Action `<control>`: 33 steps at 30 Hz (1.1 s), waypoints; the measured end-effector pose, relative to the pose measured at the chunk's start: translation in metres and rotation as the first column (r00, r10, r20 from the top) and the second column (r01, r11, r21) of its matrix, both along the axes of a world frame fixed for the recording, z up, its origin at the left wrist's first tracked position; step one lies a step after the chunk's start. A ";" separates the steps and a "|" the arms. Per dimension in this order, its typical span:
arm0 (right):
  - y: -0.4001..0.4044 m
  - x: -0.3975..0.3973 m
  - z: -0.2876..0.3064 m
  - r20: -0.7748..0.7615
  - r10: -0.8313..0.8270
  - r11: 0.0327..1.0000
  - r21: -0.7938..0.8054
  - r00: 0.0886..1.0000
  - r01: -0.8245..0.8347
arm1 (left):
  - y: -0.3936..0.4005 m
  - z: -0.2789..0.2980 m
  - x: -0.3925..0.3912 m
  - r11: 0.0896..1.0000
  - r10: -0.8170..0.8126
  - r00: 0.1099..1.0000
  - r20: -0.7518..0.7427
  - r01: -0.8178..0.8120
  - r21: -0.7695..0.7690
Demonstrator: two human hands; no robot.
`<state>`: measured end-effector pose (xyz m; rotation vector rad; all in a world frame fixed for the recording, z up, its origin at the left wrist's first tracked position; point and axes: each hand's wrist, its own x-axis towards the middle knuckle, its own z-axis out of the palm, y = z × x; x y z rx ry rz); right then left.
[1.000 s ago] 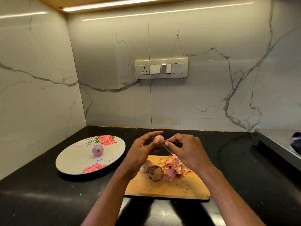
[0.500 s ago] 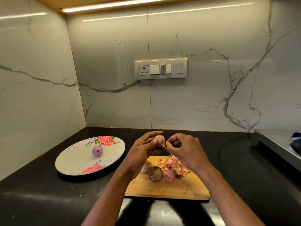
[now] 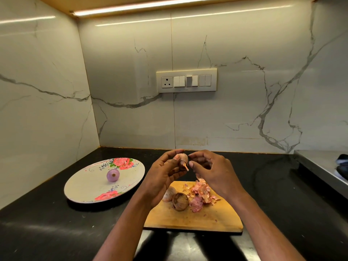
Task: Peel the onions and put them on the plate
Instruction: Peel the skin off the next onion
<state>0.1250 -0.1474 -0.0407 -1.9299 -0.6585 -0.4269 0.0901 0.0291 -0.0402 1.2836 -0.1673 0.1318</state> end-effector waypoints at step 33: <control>0.006 0.002 -0.011 0.047 0.113 0.973 0.197 0.992 -0.120 | -0.005 -0.005 0.003 0.996 -0.025 0.997 -0.077 0.018 -0.086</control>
